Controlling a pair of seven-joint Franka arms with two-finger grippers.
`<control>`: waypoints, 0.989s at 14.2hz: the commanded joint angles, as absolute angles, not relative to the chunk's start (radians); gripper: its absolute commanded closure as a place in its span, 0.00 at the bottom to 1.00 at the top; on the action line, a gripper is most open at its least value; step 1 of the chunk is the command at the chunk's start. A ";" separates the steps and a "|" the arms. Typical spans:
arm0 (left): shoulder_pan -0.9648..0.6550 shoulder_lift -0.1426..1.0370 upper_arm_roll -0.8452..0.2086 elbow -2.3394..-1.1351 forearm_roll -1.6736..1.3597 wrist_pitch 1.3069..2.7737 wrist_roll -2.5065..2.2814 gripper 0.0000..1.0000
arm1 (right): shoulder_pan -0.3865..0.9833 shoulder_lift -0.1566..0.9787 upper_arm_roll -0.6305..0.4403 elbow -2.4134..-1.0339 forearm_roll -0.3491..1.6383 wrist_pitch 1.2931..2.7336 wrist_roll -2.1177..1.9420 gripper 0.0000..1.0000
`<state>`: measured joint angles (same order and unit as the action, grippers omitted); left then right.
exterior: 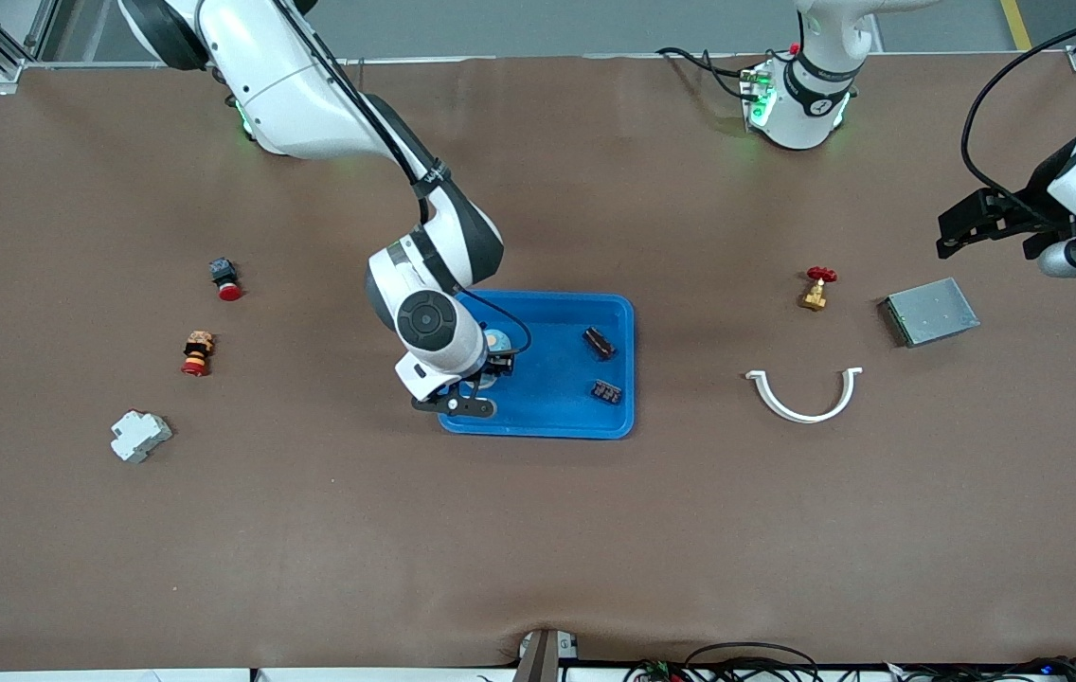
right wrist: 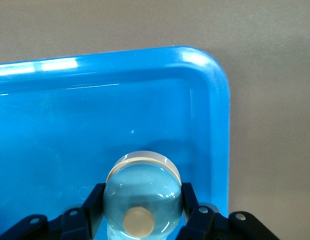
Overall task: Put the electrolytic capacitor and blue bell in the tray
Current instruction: 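Lower the bell into the tray beside the first bell with the right gripper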
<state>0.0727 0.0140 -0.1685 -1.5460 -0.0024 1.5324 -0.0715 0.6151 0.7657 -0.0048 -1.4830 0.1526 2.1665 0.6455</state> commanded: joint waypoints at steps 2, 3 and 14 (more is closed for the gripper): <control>0.078 -0.008 -0.170 -1.560 -0.011 1.523 -0.064 0.00 | 0.624 0.807 -0.014 -1.442 0.163 2.190 0.663 0.77; 0.080 -0.009 -0.170 -1.560 -0.011 1.523 -0.064 0.00 | 0.627 0.813 -0.014 -1.439 0.163 2.203 0.669 0.77; 0.078 -0.008 -0.170 -1.559 -0.011 1.525 -0.064 0.00 | 0.638 0.838 -0.014 -1.430 0.158 2.217 0.672 0.70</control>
